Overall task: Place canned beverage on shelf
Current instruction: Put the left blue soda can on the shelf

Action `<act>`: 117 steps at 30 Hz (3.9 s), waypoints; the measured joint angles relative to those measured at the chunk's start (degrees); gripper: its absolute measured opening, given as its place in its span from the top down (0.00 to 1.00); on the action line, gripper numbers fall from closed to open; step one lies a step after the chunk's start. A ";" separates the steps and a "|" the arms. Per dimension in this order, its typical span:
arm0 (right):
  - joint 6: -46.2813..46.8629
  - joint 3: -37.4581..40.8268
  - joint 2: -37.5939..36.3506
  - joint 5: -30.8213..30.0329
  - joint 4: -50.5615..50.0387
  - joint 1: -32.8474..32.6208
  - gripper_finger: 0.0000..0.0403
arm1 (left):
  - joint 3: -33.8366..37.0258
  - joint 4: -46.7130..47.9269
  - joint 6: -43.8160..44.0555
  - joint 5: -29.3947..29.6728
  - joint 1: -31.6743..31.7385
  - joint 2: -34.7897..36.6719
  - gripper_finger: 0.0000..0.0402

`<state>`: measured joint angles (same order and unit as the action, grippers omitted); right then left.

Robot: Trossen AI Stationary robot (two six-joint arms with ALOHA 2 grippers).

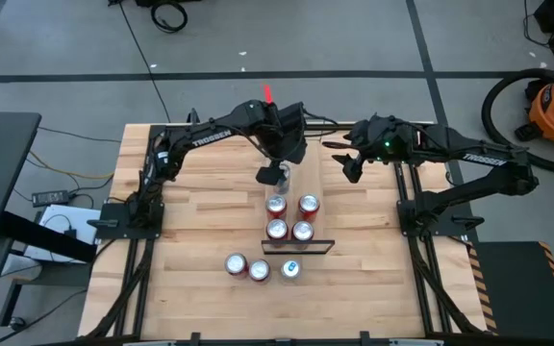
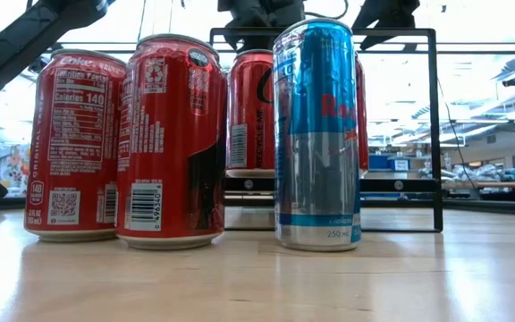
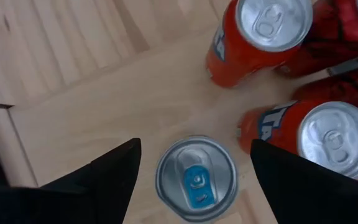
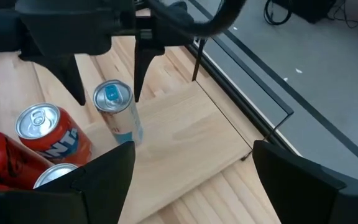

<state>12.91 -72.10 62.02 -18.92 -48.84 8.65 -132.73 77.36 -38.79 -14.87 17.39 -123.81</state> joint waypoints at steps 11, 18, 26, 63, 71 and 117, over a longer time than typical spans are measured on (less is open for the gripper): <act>-0.66 0.00 0.00 0.57 0.35 0.02 0.17 | 0.00 -0.08 2.40 6.56 -0.83 0.00 0.21; -0.66 0.00 0.00 0.59 0.35 0.02 0.17 | 0.00 0.68 5.85 12.54 -3.40 0.00 0.21; -1.01 0.00 0.00 1.01 0.33 0.02 0.17 | 0.00 2.64 8.68 12.54 -4.09 0.00 0.21; -0.87 0.00 0.00 1.66 0.76 0.02 0.17 | -0.02 5.38 35.06 14.15 -4.15 -3.34 0.36; -0.66 0.00 -0.02 1.66 0.74 0.02 0.17 | -0.02 5.36 59.35 16.41 -4.22 -3.32 0.35; -2.15 0.00 -0.17 2.49 5.14 -4.96 0.17 | 0.07 5.72 100.18 25.19 -10.36 -3.45 0.21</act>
<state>10.76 -72.10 61.84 -16.43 -43.70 3.68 -132.66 83.07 61.39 10.32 7.03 -127.26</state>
